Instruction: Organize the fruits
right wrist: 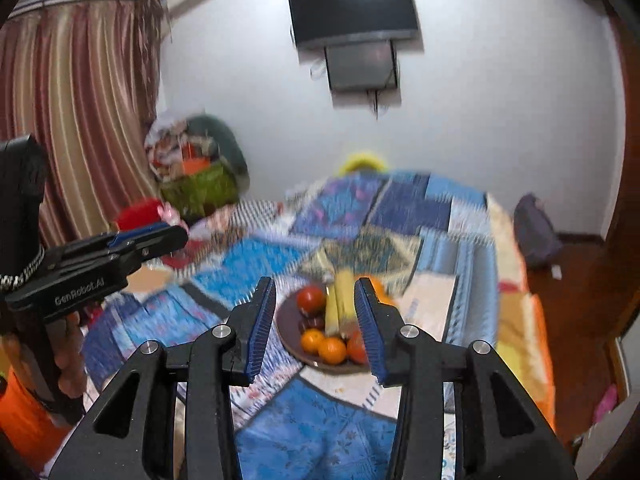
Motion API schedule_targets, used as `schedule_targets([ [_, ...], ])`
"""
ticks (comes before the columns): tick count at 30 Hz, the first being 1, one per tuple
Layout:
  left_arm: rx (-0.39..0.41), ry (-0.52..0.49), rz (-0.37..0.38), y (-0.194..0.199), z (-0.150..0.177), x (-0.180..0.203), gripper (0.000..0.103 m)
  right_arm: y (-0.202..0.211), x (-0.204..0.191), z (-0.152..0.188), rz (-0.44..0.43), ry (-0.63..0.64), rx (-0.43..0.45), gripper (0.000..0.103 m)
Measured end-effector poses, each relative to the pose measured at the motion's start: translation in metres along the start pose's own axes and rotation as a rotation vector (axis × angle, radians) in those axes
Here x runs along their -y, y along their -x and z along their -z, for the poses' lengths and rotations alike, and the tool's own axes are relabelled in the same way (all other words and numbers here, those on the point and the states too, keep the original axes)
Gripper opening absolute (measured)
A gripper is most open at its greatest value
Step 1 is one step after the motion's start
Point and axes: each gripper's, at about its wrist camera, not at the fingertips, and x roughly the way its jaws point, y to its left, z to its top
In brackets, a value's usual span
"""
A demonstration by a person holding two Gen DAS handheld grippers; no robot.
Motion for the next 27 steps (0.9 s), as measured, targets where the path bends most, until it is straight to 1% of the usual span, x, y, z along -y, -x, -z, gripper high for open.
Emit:
schedule_targets([
  [2,0.055,-0.008,0.002,0.025,-0.006,0.005,0.031,0.022,-0.008,-0.007,0.006,0.011,0.057,0.039],
  [3,0.078,-0.009,0.002,0.035,-0.008,0.007,0.036,0.030,-0.012,-0.010,0.009,0.017,0.079,0.041],
  [4,0.109,-0.011,0.000,0.048,-0.010,0.009,0.045,0.039,-0.016,-0.012,0.012,0.025,0.103,0.042],
  [5,0.132,-0.011,-0.001,0.057,-0.011,0.011,0.049,0.049,-0.021,-0.014,0.018,0.036,0.129,0.043],
  [6,0.152,-0.013,-0.002,0.065,-0.012,0.012,0.057,0.057,-0.025,-0.015,0.025,0.046,0.152,0.045],
  [7,0.175,-0.018,-0.006,0.075,-0.013,0.014,0.061,0.063,-0.030,-0.016,0.031,0.053,0.171,0.047],
  [9,0.199,-0.024,-0.005,0.086,-0.014,0.018,0.064,0.074,-0.036,-0.017,0.036,0.059,0.205,0.051],
  [11,0.213,-0.025,0.003,0.095,-0.013,0.019,0.069,0.082,-0.041,-0.017,0.051,0.054,0.222,0.054],
  [13,0.222,-0.031,0.003,0.102,-0.012,0.021,0.073,0.085,-0.043,-0.017,0.055,0.050,0.236,0.064],
  [14,0.225,-0.033,0.002,0.104,-0.011,0.022,0.074,0.087,-0.044,-0.016,0.061,0.043,0.245,0.066],
  [16,0.229,-0.035,0.001,0.108,-0.009,0.023,0.084,0.089,-0.045,-0.015,0.072,0.035,0.256,0.077],
  [19,0.239,-0.028,-0.001,0.112,-0.007,0.022,0.093,0.090,-0.046,-0.013,0.093,0.031,0.267,0.086],
  [21,0.244,-0.028,-0.007,0.114,-0.005,0.024,0.097,0.092,-0.046,-0.013,0.102,0.027,0.272,0.090],
  [23,0.250,-0.029,-0.014,0.115,-0.004,0.024,0.098,0.093,-0.046,-0.012,0.116,0.021,0.280,0.096],
  [24,0.250,-0.032,-0.013,0.115,-0.004,0.024,0.099,0.093,-0.045,-0.012,0.124,0.018,0.286,0.101],
  [25,0.250,-0.034,-0.012,0.115,-0.003,0.023,0.100,0.096,-0.046,-0.010,0.130,0.016,0.295,0.103],
  [27,0.250,-0.037,-0.013,0.116,-0.002,0.024,0.100,0.097,-0.047,-0.010,0.141,0.016,0.302,0.103],
])
